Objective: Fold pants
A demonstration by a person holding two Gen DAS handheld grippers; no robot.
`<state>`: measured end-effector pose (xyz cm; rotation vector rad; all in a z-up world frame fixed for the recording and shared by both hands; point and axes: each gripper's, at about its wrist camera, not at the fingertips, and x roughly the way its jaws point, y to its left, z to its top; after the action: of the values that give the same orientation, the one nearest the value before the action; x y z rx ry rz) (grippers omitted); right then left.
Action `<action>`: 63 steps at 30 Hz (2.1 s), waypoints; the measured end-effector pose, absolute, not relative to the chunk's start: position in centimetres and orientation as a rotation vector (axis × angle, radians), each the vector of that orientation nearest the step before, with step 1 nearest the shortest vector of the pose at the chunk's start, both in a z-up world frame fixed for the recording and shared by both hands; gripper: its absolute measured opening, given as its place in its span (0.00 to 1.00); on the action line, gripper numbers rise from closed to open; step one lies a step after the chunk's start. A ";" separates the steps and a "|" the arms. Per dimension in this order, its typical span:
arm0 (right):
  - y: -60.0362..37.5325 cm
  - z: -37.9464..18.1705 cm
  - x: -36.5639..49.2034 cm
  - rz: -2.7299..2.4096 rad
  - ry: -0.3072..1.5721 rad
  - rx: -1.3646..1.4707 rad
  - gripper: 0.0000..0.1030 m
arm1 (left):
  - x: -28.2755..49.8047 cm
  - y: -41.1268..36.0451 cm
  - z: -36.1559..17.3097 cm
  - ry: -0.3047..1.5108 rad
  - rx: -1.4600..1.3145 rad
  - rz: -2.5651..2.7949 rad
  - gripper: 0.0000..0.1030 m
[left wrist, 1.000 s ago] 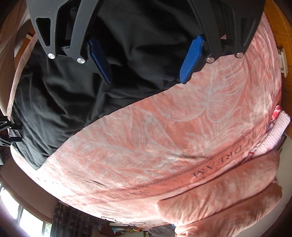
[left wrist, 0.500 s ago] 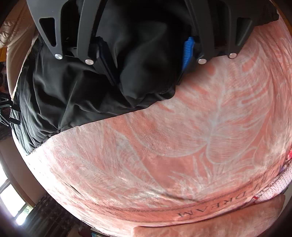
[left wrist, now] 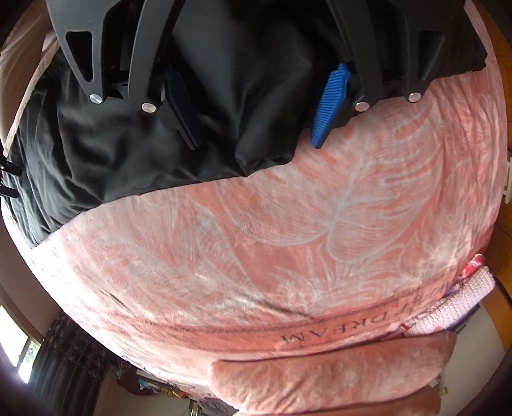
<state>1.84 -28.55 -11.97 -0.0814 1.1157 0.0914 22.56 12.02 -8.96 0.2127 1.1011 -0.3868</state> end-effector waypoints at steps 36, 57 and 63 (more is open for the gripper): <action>-53.1 -13.5 -9.5 -0.170 1.157 0.653 0.48 | 4.9 -12.8 -13.0 1.008 0.130 -0.397 0.90; -54.2 -12.6 -9.9 -0.147 1.106 0.784 0.42 | 3.4 -11.6 -12.5 1.048 0.032 -0.338 0.94; -54.0 -12.6 -9.5 -0.180 1.089 0.763 0.21 | 3.4 -11.4 -12.7 1.065 0.002 -0.340 0.96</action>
<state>-9.51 -53.96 -12.59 0.7634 1.0892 -0.1795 3.37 -11.41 -12.65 0.0016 1.0651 -0.3397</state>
